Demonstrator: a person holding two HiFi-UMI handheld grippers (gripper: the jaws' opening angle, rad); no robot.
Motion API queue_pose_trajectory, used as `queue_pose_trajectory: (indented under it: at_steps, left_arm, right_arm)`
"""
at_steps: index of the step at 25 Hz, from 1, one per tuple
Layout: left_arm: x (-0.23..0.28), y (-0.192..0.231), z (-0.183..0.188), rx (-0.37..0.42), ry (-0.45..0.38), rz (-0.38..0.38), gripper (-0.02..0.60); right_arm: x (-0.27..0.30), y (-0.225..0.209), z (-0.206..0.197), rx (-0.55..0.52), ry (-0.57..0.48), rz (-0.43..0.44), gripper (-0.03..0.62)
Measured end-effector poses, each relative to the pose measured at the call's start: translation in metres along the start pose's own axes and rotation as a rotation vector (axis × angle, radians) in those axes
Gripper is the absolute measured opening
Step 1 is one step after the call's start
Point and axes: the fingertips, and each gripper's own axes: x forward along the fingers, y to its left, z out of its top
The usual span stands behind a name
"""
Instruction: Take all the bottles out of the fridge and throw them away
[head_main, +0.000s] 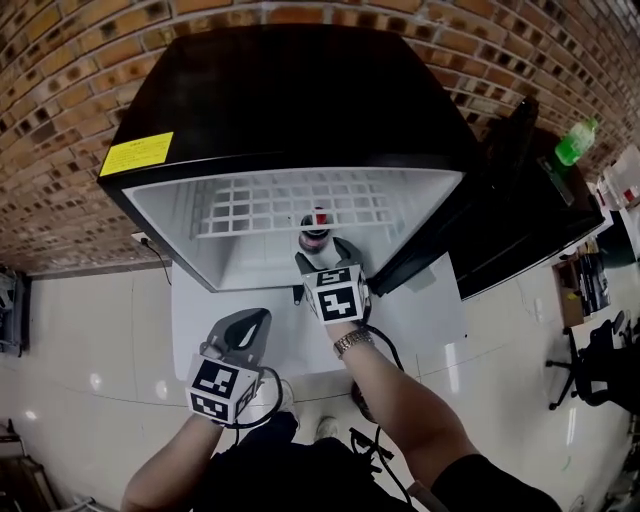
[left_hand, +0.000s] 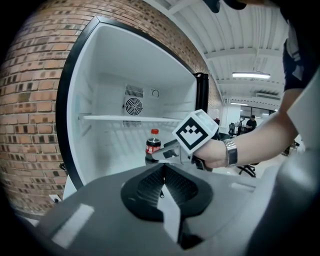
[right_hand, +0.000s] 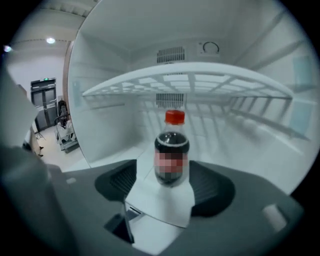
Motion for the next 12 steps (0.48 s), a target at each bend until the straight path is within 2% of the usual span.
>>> queue_pose_trajectory:
  at_steps: [12]
  left_arm:
    - [0.002, 0.036, -0.008, -0.004, 0.029, 0.011, 0.005]
  right_arm:
    - [0.045, -0.020, 0.011, 0.025, 0.007, -0.053, 0.319]
